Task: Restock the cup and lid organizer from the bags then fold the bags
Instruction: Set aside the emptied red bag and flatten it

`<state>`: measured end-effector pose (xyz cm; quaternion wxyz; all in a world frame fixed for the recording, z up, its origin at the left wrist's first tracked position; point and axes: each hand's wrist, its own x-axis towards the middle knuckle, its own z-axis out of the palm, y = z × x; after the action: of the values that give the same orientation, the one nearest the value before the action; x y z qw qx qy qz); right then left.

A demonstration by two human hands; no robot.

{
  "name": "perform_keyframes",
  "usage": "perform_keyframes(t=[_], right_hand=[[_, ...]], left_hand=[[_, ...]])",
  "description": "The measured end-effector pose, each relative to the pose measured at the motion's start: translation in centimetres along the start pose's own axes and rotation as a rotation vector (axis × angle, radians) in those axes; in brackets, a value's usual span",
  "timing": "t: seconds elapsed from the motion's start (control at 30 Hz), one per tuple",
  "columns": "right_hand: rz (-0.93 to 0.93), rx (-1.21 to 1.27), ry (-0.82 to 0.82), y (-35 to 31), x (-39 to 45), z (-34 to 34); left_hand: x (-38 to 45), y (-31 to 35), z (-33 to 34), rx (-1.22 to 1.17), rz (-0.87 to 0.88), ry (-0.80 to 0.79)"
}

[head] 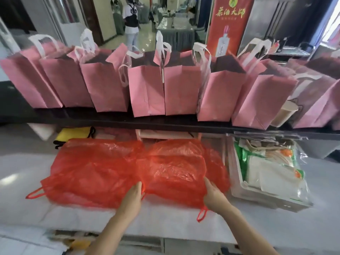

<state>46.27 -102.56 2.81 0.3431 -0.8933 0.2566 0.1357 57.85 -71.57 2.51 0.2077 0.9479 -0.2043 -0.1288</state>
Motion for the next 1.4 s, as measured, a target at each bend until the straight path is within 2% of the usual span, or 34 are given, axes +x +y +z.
perform_keyframes(t=[0.13, 0.2, 0.27, 0.43, 0.5, 0.53, 0.6, 0.67, 0.77, 0.83, 0.93, 1.03, 1.13, 1.27, 1.4], right_hand=[[-0.053, 0.118, -0.099, 1.6, 1.7, 0.6], [-0.087, 0.168, -0.111, 2.1, 2.4, 0.6], [-0.106, 0.225, -0.129, 2.3, 2.8, 0.4], [-0.214, 0.209, -0.123, 1.0, 1.6, -2.2], [-0.24, 0.132, 0.028, 0.3, 1.2, -3.3], [-0.229, 0.087, 0.139, 0.1, 1.4, -3.6], [-0.198, 0.039, 0.355, -0.2, 2.4, -3.4], [-0.214, 0.074, 0.506, -0.7, 3.6, -2.9], [-0.307, 0.001, 0.604, -1.3, 5.5, -2.0], [-0.263, -0.09, 0.504, -1.1, 6.6, -0.9], [-0.08, -0.18, 0.254, -0.2, 7.4, 0.5], [0.04, -0.18, 0.069, 1.0, 7.3, 1.6], [0.06, -0.203, -0.021, 1.7, 7.3, 2.1], [0.045, -0.202, -0.004, 1.7, 7.2, 1.8], [-0.089, -0.185, 0.221, 0.4, 6.4, 0.7]], left_hand=[[-0.9, -0.3, 1.0, 0.208, -0.089, -0.067], [-1.3, 1.0, -0.7, 0.34, -0.096, -0.14], [-1.3, 2.3, -2.7, 0.381, -0.099, -0.127], [0.6, 4.1, -6.2, 0.075, -0.024, 0.407], [2.3, 4.5, -6.6, 0.077, 0.058, 0.549], [3.4, 4.6, -6.5, 0.11, 0.107, 0.571], [5.7, 4.6, -5.7, 0.189, 0.158, 0.528], [7.7, 4.5, -4.4, 0.251, 0.166, 0.417], [9.0, 4.2, -1.9, 0.315, 0.217, 0.217], [9.2, 3.8, 0.0, 0.393, 0.21, 0.039], [8.9, 2.8, 2.4, 0.456, 0.122, -0.209], [8.6, 2.3, 3.8, 0.465, 0.103, -0.313], [8.8, 2.6, 4.6, 0.464, 0.092, -0.383], [9.0, 3.1, 4.9, 0.381, 0.073, -0.355], [8.4, 4.1, 4.1, 0.24, 0.062, -0.228]])
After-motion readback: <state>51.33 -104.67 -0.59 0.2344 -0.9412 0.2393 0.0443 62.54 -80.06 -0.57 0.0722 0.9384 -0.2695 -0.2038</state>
